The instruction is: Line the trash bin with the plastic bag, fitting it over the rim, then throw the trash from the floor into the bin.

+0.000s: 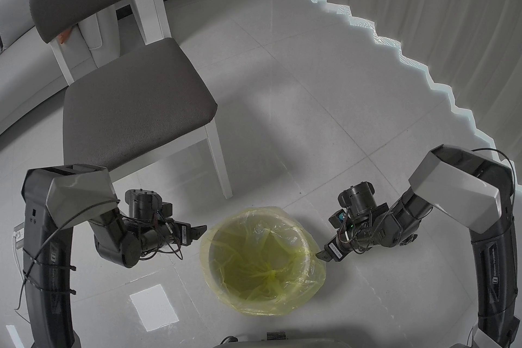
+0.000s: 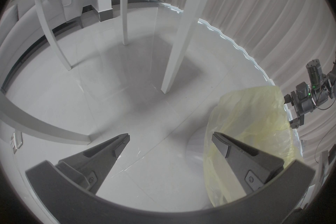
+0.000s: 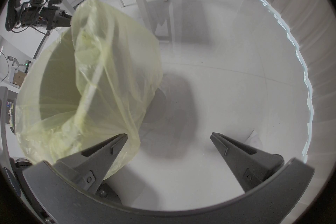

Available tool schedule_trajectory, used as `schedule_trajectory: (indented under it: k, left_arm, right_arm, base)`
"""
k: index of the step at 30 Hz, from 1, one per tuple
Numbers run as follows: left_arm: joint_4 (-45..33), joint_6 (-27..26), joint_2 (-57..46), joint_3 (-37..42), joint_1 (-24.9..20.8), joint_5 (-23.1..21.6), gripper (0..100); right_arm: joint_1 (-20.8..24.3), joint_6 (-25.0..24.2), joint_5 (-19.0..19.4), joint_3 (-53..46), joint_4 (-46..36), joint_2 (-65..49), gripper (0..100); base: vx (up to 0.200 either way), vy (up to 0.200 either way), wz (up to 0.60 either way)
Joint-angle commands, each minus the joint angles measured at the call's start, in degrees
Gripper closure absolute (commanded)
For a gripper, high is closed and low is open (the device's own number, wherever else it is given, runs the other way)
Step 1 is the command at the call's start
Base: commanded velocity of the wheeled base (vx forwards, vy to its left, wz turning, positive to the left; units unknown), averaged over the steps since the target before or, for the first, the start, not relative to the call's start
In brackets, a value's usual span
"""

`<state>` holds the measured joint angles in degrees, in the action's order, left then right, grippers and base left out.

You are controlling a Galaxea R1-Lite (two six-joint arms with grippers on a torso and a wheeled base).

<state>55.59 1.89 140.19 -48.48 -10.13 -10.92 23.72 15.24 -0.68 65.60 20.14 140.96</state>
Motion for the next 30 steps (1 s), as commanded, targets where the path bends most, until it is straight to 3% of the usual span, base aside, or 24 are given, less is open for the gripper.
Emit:
schedule_trajectory:
  k: [1,7,11,20,27,30]
  left_arm:
    - [0.3,0.5,-9.3,7.0,1.7,-0.4,0]
    - [1.3,0.0,-17.7,18.6,-0.3,-3.5,0]
    - [1.4,-0.1,-17.8,22.4,-4.9,-3.3,0]
    - [3.3,-0.7,-12.6,24.3,-12.1,-0.7,0]
    - [3.3,-9.6,-9.8,24.4,-12.7,1.5,0]
    - [3.0,-10.8,-9.7,24.8,-12.0,1.5,0]
  right_arm:
    - [0.4,-0.1,0.0,-3.6,0.2,-7.8,0]
    - [3.3,-0.4,0.1,-7.3,0.2,-13.2,0]
    - [5.3,-0.4,0.0,-9.1,0.2,-14.4,0]
    - [6.2,-0.3,-0.2,-9.9,0.1,-14.8,0]
    - [5.6,-0.3,-0.1,-10.0,0.1,-14.8,0]
    - [4.8,0.0,-0.1,-10.8,0.1,-14.9,0]
  base:
    - [0.0,0.0,0.0]
    - [0.0,0.0,0.0]
    - [0.0,0.0,0.0]
    - [0.0,0.0,0.0]
    - [0.0,0.0,0.0]
    - [0.0,0.0,0.0]
